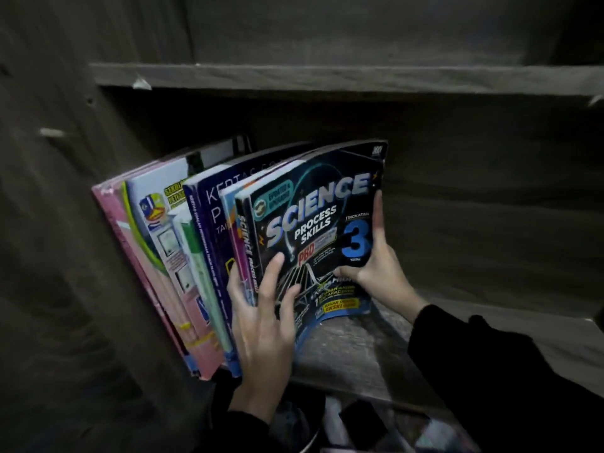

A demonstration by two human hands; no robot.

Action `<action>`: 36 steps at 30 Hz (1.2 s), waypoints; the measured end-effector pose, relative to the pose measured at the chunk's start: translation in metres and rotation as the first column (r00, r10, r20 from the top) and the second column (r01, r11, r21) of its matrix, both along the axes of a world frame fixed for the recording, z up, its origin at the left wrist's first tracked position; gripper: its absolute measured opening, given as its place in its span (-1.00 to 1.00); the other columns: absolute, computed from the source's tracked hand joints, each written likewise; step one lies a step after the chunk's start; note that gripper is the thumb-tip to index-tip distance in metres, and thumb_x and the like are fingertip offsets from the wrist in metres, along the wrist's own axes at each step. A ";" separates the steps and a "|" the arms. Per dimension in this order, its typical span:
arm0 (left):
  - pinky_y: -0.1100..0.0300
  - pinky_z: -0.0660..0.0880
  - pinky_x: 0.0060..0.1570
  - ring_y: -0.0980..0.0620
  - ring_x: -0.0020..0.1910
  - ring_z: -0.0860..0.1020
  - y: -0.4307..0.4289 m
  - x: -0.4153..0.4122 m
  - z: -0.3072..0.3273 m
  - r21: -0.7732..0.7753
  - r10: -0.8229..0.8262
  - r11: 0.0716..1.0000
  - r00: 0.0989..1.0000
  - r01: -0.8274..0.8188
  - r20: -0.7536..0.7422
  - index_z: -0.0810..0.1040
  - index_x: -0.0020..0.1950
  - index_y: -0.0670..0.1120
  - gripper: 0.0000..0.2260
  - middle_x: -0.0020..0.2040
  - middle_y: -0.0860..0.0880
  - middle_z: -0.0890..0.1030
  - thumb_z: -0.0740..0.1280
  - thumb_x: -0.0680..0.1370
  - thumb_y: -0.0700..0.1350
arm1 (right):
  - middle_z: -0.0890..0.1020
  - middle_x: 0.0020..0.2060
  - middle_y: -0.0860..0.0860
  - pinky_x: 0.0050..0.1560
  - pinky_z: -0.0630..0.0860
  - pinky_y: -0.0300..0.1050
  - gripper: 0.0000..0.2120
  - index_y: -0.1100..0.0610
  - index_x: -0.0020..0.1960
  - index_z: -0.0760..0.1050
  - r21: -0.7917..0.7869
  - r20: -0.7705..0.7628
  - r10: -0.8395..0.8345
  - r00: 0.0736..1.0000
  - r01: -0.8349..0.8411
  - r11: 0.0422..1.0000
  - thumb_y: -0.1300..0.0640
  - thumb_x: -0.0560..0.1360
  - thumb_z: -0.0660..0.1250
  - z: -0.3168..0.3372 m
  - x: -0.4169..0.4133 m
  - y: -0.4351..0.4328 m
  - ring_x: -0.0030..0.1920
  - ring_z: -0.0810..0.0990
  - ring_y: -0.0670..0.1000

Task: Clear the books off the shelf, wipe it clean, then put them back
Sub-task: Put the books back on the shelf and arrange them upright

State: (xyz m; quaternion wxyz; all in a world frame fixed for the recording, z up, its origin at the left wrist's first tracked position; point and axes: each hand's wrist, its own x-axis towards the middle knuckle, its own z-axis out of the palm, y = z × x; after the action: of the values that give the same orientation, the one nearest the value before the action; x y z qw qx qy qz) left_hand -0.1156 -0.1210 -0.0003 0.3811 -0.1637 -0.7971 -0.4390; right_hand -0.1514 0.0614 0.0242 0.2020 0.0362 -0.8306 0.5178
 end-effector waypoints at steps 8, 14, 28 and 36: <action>-0.09 0.32 0.19 -0.35 0.25 0.33 -0.005 -0.003 -0.025 -0.302 0.262 0.902 0.947 -0.309 -0.188 -0.12 0.57 -0.01 -0.29 0.32 -0.47 0.29 0.27 0.58 -0.04 | 0.29 0.44 -0.09 0.16 0.48 -0.28 0.28 -0.58 0.24 -0.43 0.081 0.063 0.071 0.996 -0.076 0.994 0.34 0.35 0.52 -0.008 -0.011 0.010 0.27 0.46 -0.17; -0.25 0.09 0.43 -0.34 0.50 -0.06 -0.009 0.007 -0.035 -0.348 0.308 0.870 0.936 -0.349 -0.168 -0.18 0.54 -0.26 -0.35 0.51 -0.38 -0.08 0.15 0.64 -0.08 | 0.20 0.50 0.14 0.35 0.36 0.18 0.14 -0.48 0.36 -0.40 0.226 0.177 -0.087 0.980 0.045 0.973 0.07 0.39 0.51 -0.010 -0.006 -0.001 0.39 0.37 0.12; -0.25 -0.03 0.45 -0.27 0.52 -0.13 -0.002 0.015 -0.039 -0.256 0.221 0.931 0.961 -0.259 -0.168 -0.20 0.56 -0.09 -0.16 0.54 -0.22 -0.19 0.29 0.46 -0.28 | 0.13 0.44 0.26 0.28 0.38 0.26 0.01 -0.36 0.43 -0.38 0.410 0.288 -0.280 0.916 0.147 0.900 0.01 0.47 0.42 -0.013 0.007 -0.018 0.35 0.35 0.31; -0.23 -0.06 0.46 -0.24 0.53 -0.14 0.010 0.023 -0.028 -0.251 0.183 0.940 0.962 -0.231 -0.201 -0.13 0.57 -0.01 -0.16 0.55 -0.14 -0.24 0.31 0.43 -0.25 | 0.25 0.31 0.15 0.16 0.43 0.14 0.04 -0.33 0.45 -0.36 0.435 0.252 -0.263 0.931 0.133 0.890 -0.08 0.42 0.45 -0.015 0.016 -0.015 0.26 0.43 0.24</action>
State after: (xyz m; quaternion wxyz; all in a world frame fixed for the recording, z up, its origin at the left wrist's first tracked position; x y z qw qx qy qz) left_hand -0.0923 -0.1114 -0.0284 0.4675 -0.1670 -0.8261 -0.2666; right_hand -0.1354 0.0466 0.0093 0.1118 -0.0881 -0.9409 0.3072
